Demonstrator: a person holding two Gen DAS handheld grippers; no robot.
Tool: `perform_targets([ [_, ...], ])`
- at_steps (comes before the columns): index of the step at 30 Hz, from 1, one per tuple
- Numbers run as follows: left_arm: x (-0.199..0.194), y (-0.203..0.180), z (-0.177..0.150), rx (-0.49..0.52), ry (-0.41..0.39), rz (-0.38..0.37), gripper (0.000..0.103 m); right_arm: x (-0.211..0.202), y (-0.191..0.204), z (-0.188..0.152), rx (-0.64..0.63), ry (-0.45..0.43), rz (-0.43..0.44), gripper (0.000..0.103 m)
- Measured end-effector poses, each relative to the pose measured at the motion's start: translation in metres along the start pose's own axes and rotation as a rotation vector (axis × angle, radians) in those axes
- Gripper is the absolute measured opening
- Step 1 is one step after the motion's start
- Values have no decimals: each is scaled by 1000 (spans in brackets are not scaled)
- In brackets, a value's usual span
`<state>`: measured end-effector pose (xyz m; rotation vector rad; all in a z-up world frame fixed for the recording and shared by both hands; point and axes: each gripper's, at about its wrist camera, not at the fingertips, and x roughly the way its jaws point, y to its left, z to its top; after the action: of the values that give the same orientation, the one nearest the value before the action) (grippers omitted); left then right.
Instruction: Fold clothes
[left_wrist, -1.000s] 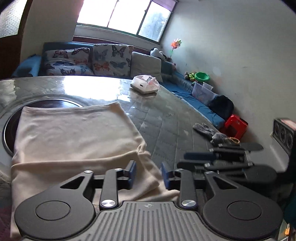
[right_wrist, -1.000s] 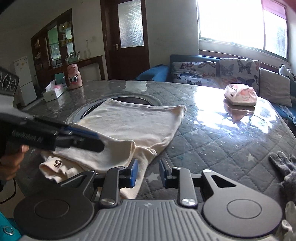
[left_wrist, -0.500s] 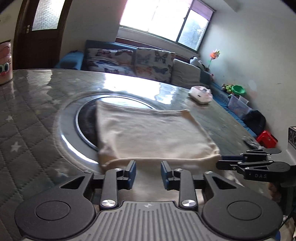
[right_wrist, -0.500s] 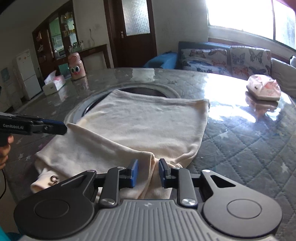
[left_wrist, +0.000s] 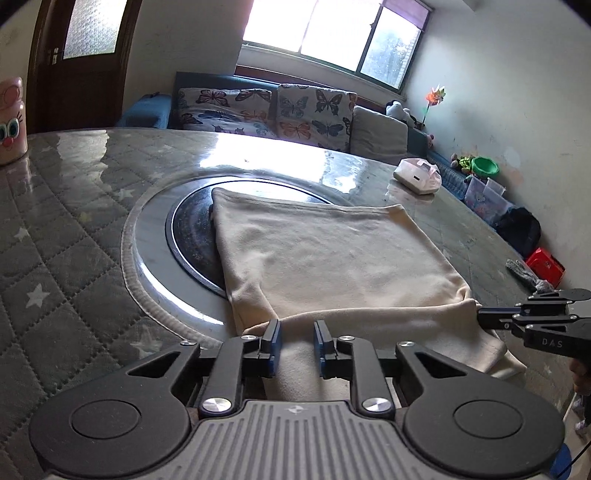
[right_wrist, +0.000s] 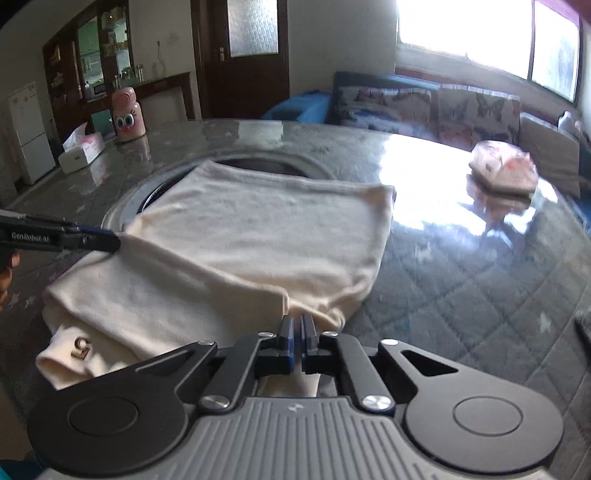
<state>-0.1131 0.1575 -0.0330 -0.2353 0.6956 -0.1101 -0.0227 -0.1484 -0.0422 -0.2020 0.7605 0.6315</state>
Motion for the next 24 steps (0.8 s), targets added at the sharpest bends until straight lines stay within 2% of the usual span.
perform_targets([
  [4, -14, -13, 0, 65, -14, 4, 30, -12, 1, -5, 3, 5, 49, 8],
  [8, -26, -26, -8, 122, -11, -35, 32, -20, 4, -13, 2, 31, 89, 11],
  [13, -36, -46, -27, 232, 16, -55, 40, -23, 9, -17, -8, 17, 89, 12],
  [14, -38, -48, -29, 250, 18, -58, 40, -26, 9, -17, -8, 12, 89, 8],
  [17, -37, -52, -36, 278, 33, -64, 40, -33, 11, -15, -7, -4, 89, 4],
  [24, -32, -42, -44, 308, 65, -50, 34, -50, 15, -11, -2, -40, 88, 3],
])
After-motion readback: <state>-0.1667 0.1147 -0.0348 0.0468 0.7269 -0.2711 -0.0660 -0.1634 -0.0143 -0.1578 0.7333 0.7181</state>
